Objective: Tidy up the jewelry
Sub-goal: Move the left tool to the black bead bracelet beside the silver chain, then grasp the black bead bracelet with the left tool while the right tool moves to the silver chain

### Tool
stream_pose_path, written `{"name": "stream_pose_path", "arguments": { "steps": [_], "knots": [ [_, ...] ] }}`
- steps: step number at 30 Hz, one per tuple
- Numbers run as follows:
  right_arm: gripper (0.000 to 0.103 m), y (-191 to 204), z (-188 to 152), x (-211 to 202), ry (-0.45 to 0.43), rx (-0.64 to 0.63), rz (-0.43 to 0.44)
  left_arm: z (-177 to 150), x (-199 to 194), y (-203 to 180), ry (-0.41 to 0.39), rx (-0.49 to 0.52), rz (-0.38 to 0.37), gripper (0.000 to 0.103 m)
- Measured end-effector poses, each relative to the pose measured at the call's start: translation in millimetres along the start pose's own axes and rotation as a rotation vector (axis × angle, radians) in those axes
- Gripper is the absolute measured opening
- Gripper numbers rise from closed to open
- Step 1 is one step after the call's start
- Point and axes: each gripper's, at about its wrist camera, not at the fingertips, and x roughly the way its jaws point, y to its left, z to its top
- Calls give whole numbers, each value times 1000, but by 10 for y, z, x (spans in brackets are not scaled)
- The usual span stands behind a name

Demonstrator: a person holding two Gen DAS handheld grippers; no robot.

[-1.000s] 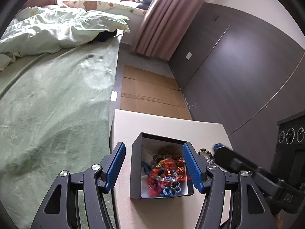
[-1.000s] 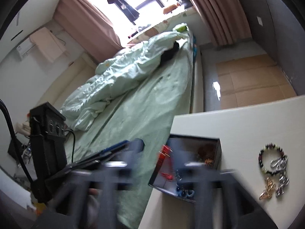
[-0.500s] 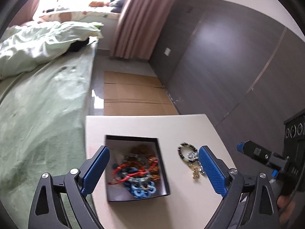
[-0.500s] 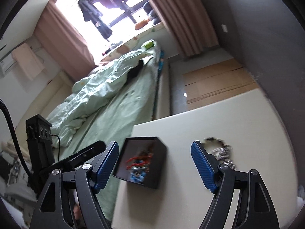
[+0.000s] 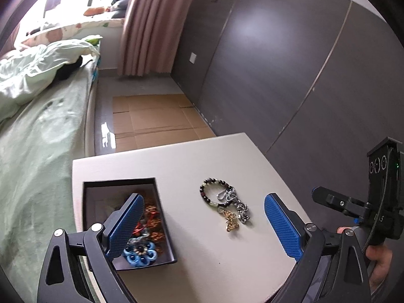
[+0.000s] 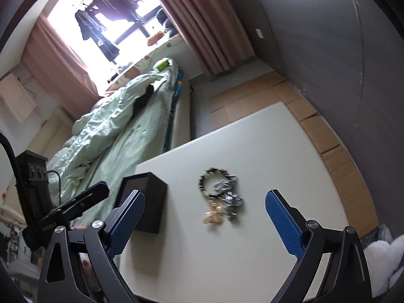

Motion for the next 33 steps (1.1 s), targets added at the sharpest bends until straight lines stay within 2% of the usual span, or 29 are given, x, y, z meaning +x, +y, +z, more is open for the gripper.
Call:
{"name": "stream_pose_path", "arguments": {
  "steps": [12, 15, 20, 23, 28, 30, 33],
  "knots": [
    [97, -448, -35, -41, 45, 74, -50, 33, 438, -133, 100, 5, -3, 96],
    [97, -546, -37, -65, 43, 101, -42, 52, 576, -172, 130, 3, -8, 83],
    [97, -699, -24, -37, 50, 163, -37, 55, 879, -226, 189, -13, 1, 54],
    [97, -734, -27, 1, 57, 176, -32, 62, 1078, -241, 229, -17, 25, 45],
    [96, -770, -40, 132, 81, 163, -46, 38, 1329, -271, 262, -16, 68, 42],
    [90, -759, -36, 207, 101, 148, -49, 21, 1403, -275, 271, -9, 89, 42],
    [87, -752, -40, 322, 130, 141, -48, -5, 1485, -223, 269, -10, 137, 36]
  ]
}}
